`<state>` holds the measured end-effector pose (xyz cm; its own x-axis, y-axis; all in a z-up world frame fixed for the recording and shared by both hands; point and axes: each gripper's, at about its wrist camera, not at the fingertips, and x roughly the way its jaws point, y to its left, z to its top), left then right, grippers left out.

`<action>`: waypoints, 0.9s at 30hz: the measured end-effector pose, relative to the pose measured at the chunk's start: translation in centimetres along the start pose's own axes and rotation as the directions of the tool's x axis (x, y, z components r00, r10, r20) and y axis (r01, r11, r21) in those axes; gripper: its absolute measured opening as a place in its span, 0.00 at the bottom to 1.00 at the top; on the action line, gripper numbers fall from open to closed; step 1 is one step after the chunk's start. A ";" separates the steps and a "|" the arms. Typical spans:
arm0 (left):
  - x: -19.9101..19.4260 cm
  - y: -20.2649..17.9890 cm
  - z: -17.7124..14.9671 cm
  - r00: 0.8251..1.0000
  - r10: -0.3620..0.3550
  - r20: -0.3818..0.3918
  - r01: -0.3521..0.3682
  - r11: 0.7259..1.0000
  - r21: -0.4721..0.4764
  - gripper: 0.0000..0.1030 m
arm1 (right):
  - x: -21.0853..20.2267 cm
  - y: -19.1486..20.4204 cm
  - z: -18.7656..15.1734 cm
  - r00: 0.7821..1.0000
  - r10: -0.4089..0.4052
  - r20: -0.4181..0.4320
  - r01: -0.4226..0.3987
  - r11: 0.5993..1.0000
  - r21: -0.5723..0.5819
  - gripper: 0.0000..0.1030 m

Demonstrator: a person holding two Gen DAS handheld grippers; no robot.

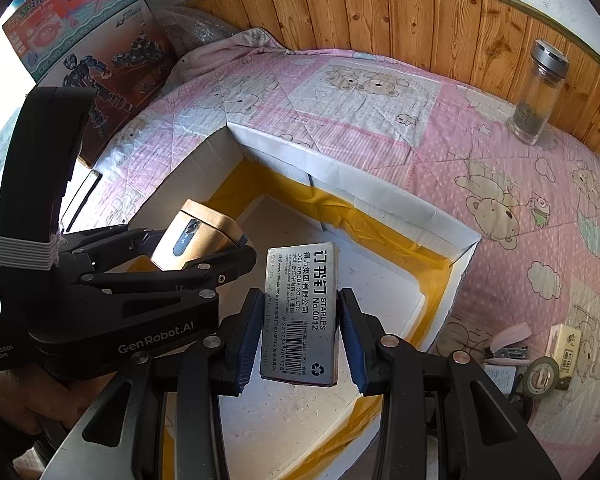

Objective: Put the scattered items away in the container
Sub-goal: 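Lower the gold tin into the cardboard box with the left tool while the right tool lowers the staples box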

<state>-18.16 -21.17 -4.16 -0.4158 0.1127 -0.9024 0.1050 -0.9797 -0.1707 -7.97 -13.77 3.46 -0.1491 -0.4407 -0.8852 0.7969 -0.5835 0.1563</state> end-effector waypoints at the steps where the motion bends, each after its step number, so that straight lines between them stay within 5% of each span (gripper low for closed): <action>1: 0.2 0.1 0.1 1.000 -0.004 -0.005 0.004 1.000 0.000 0.53 | 0.1 0.0 0.1 1.000 -0.005 -0.006 0.005 1.000 -0.009 0.38; 10: 1.9 0.1 0.7 0.997 -0.044 -0.064 0.044 0.999 0.005 0.53 | 0.9 0.5 1.3 0.996 -0.067 -0.054 0.059 0.988 -0.140 0.38; 18: 3.6 0.4 1.1 0.995 -0.026 -0.095 0.028 0.999 0.021 0.53 | 2.8 1.8 1.1 0.982 -0.150 -0.118 0.105 0.940 -0.325 0.38; 27: 5.2 0.3 0.8 0.990 -0.024 -0.136 0.027 0.999 0.021 0.53 | 4.5 2.0 1.0 0.968 -0.188 -0.165 0.118 0.925 -0.362 0.38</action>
<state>-21.05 -21.04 -8.60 -0.2918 0.1575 -0.9434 0.0746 -0.9796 -0.1866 -7.59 -17.62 0.23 -0.1972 -0.2043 -0.9588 0.9314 -0.3443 -0.1182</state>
